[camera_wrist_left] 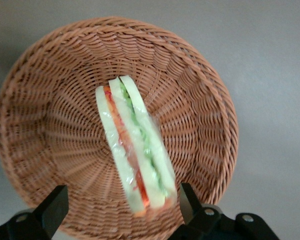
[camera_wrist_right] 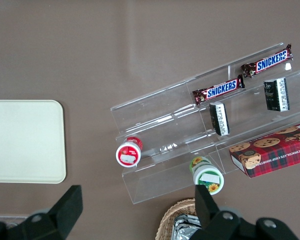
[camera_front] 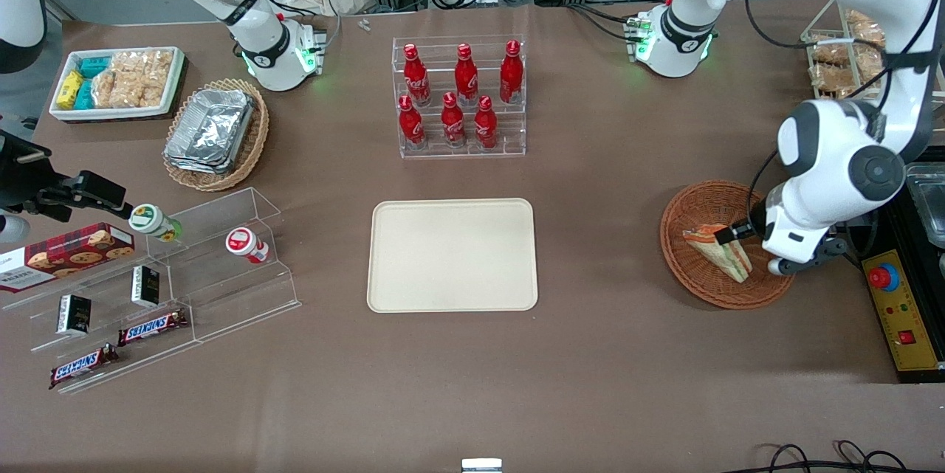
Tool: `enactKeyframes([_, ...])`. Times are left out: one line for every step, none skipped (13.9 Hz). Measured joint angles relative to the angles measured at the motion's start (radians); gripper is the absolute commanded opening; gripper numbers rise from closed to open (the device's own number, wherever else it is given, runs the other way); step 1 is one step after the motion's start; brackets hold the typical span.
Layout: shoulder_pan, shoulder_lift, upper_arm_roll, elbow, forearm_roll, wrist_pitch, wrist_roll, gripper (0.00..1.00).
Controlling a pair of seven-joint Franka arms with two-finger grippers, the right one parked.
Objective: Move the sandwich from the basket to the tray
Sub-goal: 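Lower the open left gripper around the sandwich and close it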
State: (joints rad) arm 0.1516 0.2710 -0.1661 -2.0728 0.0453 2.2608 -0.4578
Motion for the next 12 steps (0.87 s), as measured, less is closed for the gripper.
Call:
enactKeyframes([0.000, 0.024, 0.001, 0.000, 0.009, 0.028, -0.035, 0.99])
enactKeyframes([0.000, 0.045, 0.001, 0.000, 0.021, 0.050, -0.067, 0.99])
enactKeyframes([0.000, 0.063, 0.001, 0.000, 0.033, 0.070, -0.090, 0.98])
enactKeyframes([0.000, 0.077, 0.001, 0.000, 0.038, 0.084, -0.105, 0.98])
enactKeyframes([0.000, 0.087, 0.001, 0.000, 0.040, 0.091, -0.112, 0.95])
enactKeyframes([0.000, 0.095, 0.001, 0.000, 0.040, 0.093, -0.115, 0.89])
enactKeyframes([0.000, 0.100, 0.001, 0.000, 0.040, 0.094, -0.120, 0.76])
enactKeyframes([0.000, 0.104, 0.001, 0.000, 0.041, 0.095, -0.129, 0.58])
enactKeyframes([0.000, 0.107, 0.002, 0.000, 0.041, 0.096, -0.140, 0.43])
enactKeyframes([0.000, 0.108, 0.002, 0.000, 0.041, 0.097, -0.147, 0.28])
enactKeyframes([0.000, 0.108, 0.002, 0.002, 0.041, 0.097, -0.149, 0.07])
enactKeyframes([0.000, 0.107, 0.001, 0.004, 0.043, 0.097, -0.151, 0.00])
